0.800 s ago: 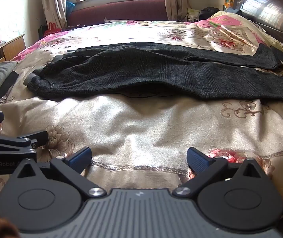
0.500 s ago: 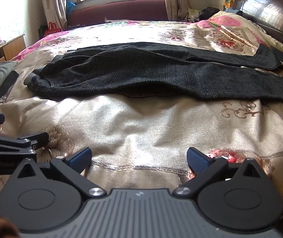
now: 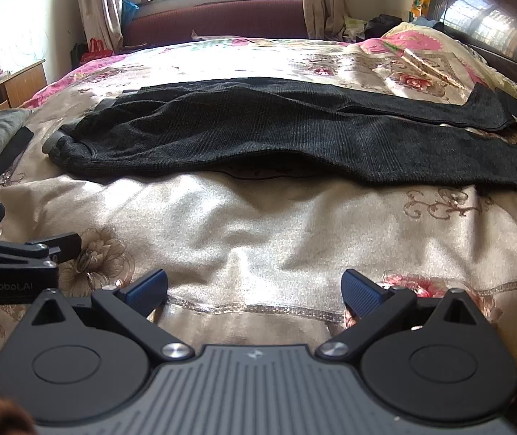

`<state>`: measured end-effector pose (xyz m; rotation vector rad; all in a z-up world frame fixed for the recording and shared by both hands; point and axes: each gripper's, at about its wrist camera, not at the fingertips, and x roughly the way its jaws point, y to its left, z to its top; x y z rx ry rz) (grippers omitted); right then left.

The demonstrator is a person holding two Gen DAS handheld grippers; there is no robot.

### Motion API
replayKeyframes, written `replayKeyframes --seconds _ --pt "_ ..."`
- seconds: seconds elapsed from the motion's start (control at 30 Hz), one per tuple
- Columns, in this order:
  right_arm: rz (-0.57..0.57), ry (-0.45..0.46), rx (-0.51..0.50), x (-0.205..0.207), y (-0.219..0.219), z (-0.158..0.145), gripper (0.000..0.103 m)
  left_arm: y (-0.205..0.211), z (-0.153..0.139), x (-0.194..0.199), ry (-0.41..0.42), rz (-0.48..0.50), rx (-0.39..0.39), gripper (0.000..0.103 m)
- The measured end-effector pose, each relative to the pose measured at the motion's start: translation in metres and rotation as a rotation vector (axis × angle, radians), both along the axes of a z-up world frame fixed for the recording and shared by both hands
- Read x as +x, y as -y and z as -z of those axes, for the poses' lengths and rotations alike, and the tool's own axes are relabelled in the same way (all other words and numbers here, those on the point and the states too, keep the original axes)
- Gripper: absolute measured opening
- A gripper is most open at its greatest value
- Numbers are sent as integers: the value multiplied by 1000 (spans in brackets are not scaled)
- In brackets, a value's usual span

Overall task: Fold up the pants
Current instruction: 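Move both grippers toward the waistband of the dark grey trousers, then grasp the waistband edge with the left gripper while the right gripper grasps beside it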

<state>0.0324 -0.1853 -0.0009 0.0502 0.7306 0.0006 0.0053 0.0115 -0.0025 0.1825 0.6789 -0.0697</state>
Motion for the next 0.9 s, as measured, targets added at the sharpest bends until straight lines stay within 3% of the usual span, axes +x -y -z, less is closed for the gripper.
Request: replayKeyframes --seconds 0.23,0.57,0.7,0.9 --pt "-50 37 -42 9 -10 -9 101 -28 -9 21 43 -67 -1 103" --pt "-224 77 -106 72 -65 -23 100 -81 -13 102 83 -127 35 103" --pt "-328 103 -170 100 -97 -24 99 -97 -5 131 75 -104 26 103" --pt "-432 64 -226 136 -128 -8 84 -105 6 158 73 -10 49 103"
